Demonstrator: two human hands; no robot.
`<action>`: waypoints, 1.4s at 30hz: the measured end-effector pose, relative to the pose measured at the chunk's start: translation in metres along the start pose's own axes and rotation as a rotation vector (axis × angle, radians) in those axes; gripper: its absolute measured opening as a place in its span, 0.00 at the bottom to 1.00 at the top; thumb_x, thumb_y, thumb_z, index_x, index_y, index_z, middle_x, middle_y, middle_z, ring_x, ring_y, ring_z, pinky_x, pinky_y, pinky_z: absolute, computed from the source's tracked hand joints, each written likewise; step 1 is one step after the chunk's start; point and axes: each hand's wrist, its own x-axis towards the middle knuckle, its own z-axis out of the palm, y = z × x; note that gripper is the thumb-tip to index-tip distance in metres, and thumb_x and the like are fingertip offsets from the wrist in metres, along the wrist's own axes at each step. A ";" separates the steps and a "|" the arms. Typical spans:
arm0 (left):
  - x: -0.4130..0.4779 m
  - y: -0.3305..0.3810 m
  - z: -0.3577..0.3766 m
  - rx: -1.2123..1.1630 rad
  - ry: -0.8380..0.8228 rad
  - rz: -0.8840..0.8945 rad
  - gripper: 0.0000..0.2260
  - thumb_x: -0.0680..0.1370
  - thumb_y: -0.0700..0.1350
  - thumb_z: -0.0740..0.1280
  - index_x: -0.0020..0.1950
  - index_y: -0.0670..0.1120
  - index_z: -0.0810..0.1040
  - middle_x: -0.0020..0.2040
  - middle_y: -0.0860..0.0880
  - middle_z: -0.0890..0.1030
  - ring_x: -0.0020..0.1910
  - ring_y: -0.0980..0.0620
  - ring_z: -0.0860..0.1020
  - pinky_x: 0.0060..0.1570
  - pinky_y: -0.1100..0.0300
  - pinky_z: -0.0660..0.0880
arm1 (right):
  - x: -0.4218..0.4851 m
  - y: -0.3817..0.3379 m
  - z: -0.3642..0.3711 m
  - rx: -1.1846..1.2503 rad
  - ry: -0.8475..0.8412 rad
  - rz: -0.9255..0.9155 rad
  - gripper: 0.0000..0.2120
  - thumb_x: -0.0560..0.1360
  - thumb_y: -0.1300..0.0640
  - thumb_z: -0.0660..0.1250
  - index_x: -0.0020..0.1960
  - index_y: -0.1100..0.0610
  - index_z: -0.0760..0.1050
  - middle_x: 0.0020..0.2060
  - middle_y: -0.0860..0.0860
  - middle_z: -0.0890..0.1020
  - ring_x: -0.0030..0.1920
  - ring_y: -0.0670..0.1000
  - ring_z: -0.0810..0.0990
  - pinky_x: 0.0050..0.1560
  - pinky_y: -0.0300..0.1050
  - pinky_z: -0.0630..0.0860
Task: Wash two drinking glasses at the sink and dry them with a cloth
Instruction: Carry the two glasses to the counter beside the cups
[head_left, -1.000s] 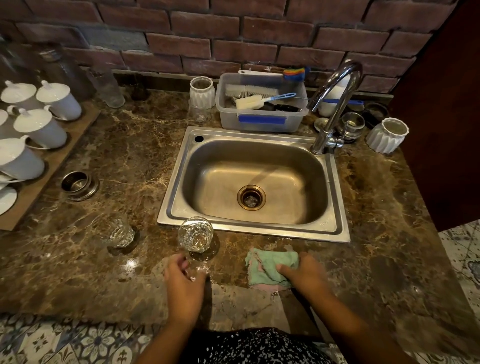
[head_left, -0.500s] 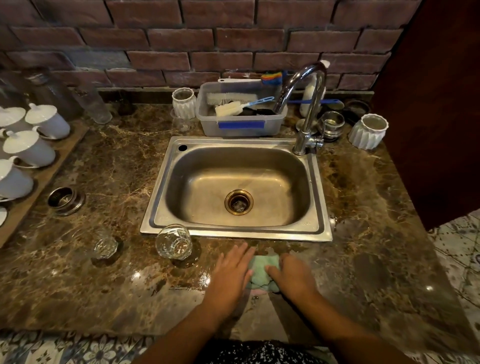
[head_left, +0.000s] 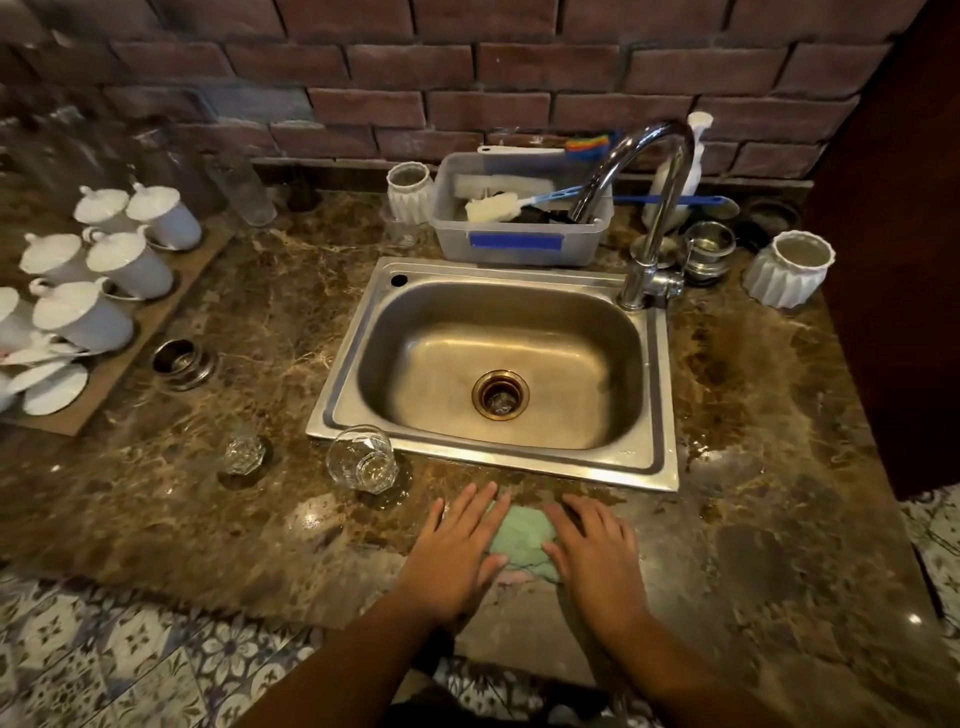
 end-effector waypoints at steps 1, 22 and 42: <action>0.000 0.000 -0.001 -0.006 -0.002 -0.002 0.31 0.81 0.62 0.46 0.81 0.56 0.41 0.80 0.56 0.39 0.80 0.51 0.39 0.78 0.41 0.46 | 0.000 -0.002 -0.002 0.001 -0.007 0.004 0.25 0.71 0.46 0.74 0.67 0.47 0.76 0.63 0.51 0.80 0.64 0.55 0.78 0.59 0.55 0.77; -0.095 -0.161 -0.132 -0.620 0.062 0.184 0.12 0.81 0.46 0.67 0.65 0.49 0.80 0.53 0.53 0.83 0.45 0.59 0.79 0.45 0.69 0.75 | 0.029 -0.222 -0.064 0.250 0.100 0.365 0.12 0.79 0.53 0.65 0.62 0.53 0.78 0.49 0.50 0.85 0.46 0.50 0.83 0.46 0.45 0.76; -0.086 -0.286 -0.164 -0.003 0.097 -0.123 0.40 0.76 0.60 0.70 0.81 0.55 0.51 0.81 0.43 0.54 0.79 0.41 0.53 0.74 0.43 0.63 | 0.107 -0.280 -0.060 -0.036 -0.265 0.011 0.44 0.72 0.44 0.75 0.79 0.49 0.54 0.79 0.57 0.56 0.78 0.59 0.59 0.73 0.55 0.68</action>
